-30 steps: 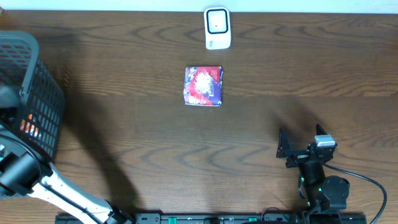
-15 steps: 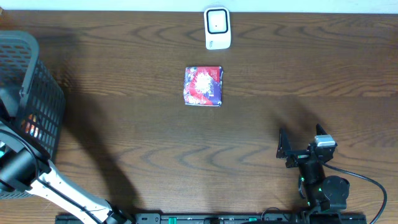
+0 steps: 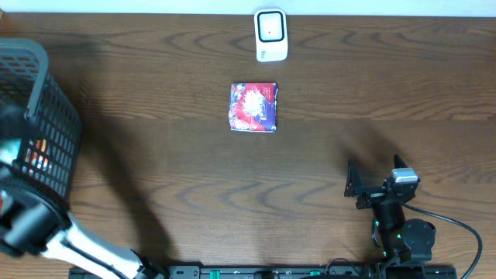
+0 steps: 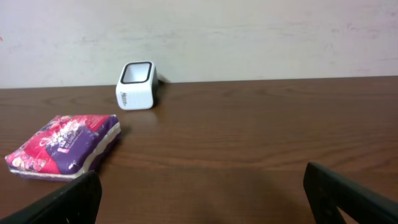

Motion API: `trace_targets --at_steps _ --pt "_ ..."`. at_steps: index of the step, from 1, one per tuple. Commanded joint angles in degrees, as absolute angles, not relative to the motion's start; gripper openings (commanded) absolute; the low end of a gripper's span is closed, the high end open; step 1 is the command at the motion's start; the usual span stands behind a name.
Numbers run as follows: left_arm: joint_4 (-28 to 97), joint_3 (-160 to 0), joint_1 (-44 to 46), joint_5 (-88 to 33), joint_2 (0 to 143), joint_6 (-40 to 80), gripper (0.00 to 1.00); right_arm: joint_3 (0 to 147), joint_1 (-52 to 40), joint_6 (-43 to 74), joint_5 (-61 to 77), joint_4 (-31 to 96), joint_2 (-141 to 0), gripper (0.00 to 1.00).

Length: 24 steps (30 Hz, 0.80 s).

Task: Scan the item barcode
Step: 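Reach the left gripper back into the basket for the green wipes, then carry the green wipes pack and drop it beside the pink pack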

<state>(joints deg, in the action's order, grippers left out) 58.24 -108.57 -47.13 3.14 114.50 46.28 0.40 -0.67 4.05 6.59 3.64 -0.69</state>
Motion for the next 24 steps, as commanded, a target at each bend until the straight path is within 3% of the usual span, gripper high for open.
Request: trace_targets --at_steps 1,6,12,24 --pt "55.83 -111.53 -46.85 -11.51 102.48 45.74 0.07 0.32 -0.95 3.55 6.52 3.86 -0.38 0.99" --pt "55.42 -111.5 -45.71 -22.15 92.51 45.58 0.07 0.32 -0.95 3.57 6.52 3.86 -0.38 0.99" --pt "53.63 -111.5 -39.92 -31.9 81.91 35.16 0.07 0.32 -0.95 3.55 6.52 3.86 -0.38 0.99" --pt "54.24 -106.94 -9.82 -32.38 79.48 1.74 0.07 0.32 -0.95 3.55 6.52 3.86 -0.38 0.99"
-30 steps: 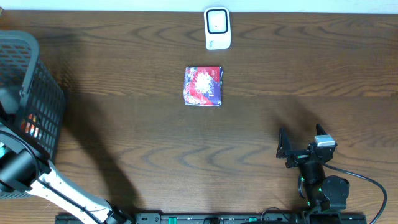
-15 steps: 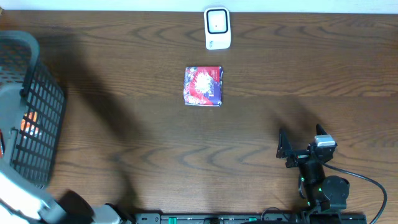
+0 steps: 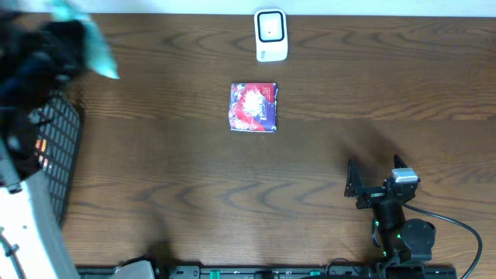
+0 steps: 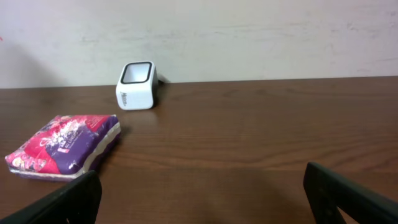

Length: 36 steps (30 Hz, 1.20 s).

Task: Scan the item barcode
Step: 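Carry the green wipes pack and drop it beside the pink pack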

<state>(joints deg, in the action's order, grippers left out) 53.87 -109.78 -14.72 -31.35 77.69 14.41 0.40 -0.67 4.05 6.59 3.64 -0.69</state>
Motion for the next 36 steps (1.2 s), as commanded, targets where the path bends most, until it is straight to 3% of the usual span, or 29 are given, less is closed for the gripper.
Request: trace_targets --at_steps 1,13,20,27,28,29,31,32,36 --pt "54.22 -105.75 -7.79 -32.38 80.31 0.38 0.07 0.32 -0.95 3.55 6.52 3.86 -0.38 0.99" --pt "49.52 -101.67 4.29 -28.6 103.53 -3.6 0.07 0.32 -0.95 3.55 6.55 3.86 -0.38 0.99" --pt "47.37 -101.67 5.98 -23.35 117.14 6.17 0.07 0.32 -0.95 3.55 6.52 3.86 -0.38 0.99" --pt "46.98 -101.67 8.1 -23.31 122.98 6.55 0.09 0.32 -0.95 3.57 6.55 3.86 -0.38 0.99" --pt "46.98 -101.67 8.27 -23.31 123.07 6.52 0.14 0.32 -0.95 3.55 6.52 3.86 -0.38 0.99" --pt "46.98 -101.67 8.47 -23.31 123.09 6.52 0.34 0.32 -0.95 3.55 6.55 3.86 -0.38 0.99" --pt "46.98 -101.73 8.58 -23.31 122.96 6.55 0.86 0.32 -0.95 3.55 6.55 3.86 -0.38 0.99" --pt "47.0 -101.89 8.56 -23.33 122.72 6.52 0.91 0.32 -0.95 3.55 6.52 3.86 -0.38 0.99" --pt "47.7 -103.53 8.01 -23.33 120.49 6.52 0.91 0.32 -0.95 3.55 6.52 3.86 -0.38 0.99"
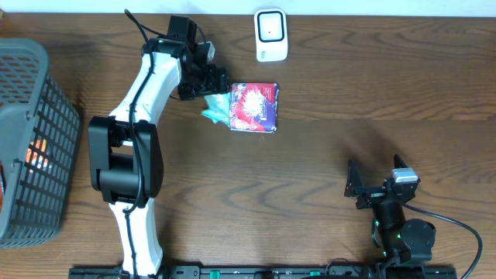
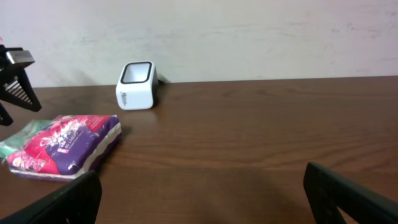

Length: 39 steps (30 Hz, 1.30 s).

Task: Scan the item barcode
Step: 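Carry the green wipes pack and drop it beside the pink pack, then reach the left gripper into the basket and grasp an orange box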

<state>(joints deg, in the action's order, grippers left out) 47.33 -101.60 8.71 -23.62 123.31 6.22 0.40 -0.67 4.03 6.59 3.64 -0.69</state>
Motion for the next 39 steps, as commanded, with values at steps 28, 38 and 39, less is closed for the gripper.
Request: trace_targets --at_steps 28,38,39 --pt "38.48 -108.97 -39.33 2.42 91.74 18.33 0.91 0.32 -0.95 3.55 6.55 3.86 -0.38 0.99" --pt "44.05 -106.34 -45.12 1.52 103.77 15.86 0.78 0.32 -0.95 3.55 6.52 3.86 -0.38 0.99" --pt "44.05 -105.67 -44.95 1.52 104.92 14.92 0.78 0.32 -0.95 3.55 6.52 3.86 -0.38 0.99"
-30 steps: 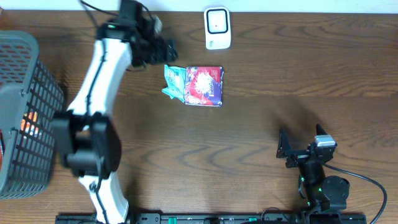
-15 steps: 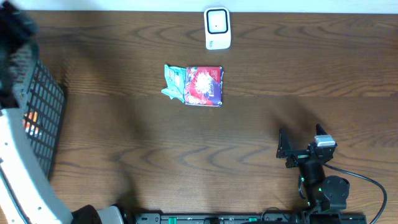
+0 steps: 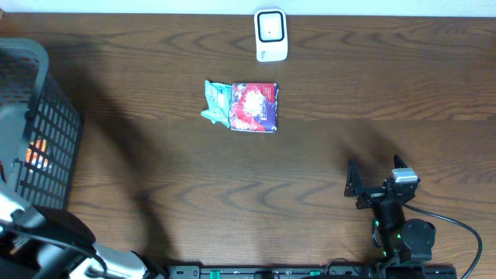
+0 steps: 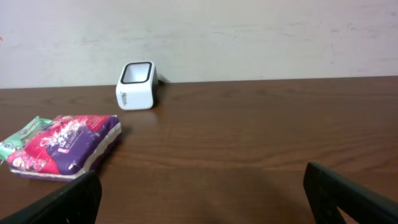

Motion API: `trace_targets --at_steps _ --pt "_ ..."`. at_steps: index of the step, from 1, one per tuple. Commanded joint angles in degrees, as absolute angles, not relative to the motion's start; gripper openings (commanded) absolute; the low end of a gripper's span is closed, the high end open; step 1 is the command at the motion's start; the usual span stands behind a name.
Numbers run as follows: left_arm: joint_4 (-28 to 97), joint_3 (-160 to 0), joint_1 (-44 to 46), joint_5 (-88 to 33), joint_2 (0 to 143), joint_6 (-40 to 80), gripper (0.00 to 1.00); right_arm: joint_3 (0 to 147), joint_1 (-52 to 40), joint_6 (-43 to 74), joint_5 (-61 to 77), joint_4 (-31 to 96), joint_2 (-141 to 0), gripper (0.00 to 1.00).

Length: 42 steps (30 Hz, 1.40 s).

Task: Scan the item barcode
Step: 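Reach the left gripper into the basket and grasp an orange box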

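Observation:
The white barcode scanner (image 3: 270, 35) stands at the far edge of the table, its window facing up (image 4: 137, 84). In front of it lies a red and purple packet (image 3: 254, 107), and a green packet (image 3: 215, 103) lies against its left side (image 4: 22, 137). My right gripper (image 3: 375, 184) rests open near the front right, fingers wide apart (image 4: 202, 202), with nothing between them. Only a blurred part of my left arm (image 3: 46, 232) shows at the lower left; its gripper is out of view.
A dark mesh basket (image 3: 43, 132) with several items inside stands at the table's left edge. A pale wall runs behind the scanner.
My left gripper was at the green packet beside the red and purple one. Now the green packet lies let go on the table, and the left arm is back at the lower left by the basket.
First the left arm was at the basket and only the red and purple packet lay on the table. Then the arm was at the upper left with a green item. Then it held that packet against the red one. Now the packet lies there alone. The right arm never moved.

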<state>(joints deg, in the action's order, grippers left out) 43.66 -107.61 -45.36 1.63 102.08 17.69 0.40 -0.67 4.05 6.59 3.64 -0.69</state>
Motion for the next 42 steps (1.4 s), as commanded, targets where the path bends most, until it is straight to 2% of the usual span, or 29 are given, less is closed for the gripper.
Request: trace_targets --at_steps 1,8,20,27,29,31,32,35,38,40,42 --pt "44.05 -105.16 -44.91 1.52 105.93 14.11 0.78 0.32 -0.95 3.55 6.52 3.86 -0.38 0.99" --pt "45.23 -102.83 -44.69 -2.63 114.65 4.12 0.79 0.32 -0.95 3.55 6.55 3.86 -0.38 0.99" --pt "55.9 -102.43 -44.66 -2.37 125.62 1.13 0.78 0.32 -0.95 3.55 6.52 3.86 -0.38 0.99" --pt "57.65 -102.43 -44.66 -2.37 127.85 -1.3 0.77 0.32 -0.95 3.55 6.52 3.86 -0.38 0.99" --pt "57.58 -102.41 -44.66 -2.37 127.9 -1.3 0.64 0.32 -0.95 3.55 6.52 3.86 -0.38 0.99" --pt "57.36 -102.41 -44.66 -2.37 127.9 -1.3 0.45 0.32 -0.95 3.57 6.55 3.86 -0.38 0.99" --pt "57.36 -102.43 -44.66 -2.35 127.9 -1.3 0.4 0.32 -0.95 3.55 6.55 3.86 -0.38 0.99" --pt "57.23 -102.43 -44.66 -2.39 127.83 -1.26 0.32 0.32 -0.95 3.55 6.55 3.86 -0.38 0.99" --pt "56.77 -102.72 -44.66 -2.59 127.55 0.32 0.15 0.32 -0.95 3.55 6.52 3.86 -0.38 0.99" --pt "56.75 -103.63 -44.66 -2.61 127.26 2.04 0.08 0.32 -0.95 3.57 6.55 3.86 -0.38 0.99" --pt "56.95 -105.03 -44.66 -2.61 126.67 3.57 0.07 0.32 -0.95 3.55 6.52 3.86 -0.38 0.99"
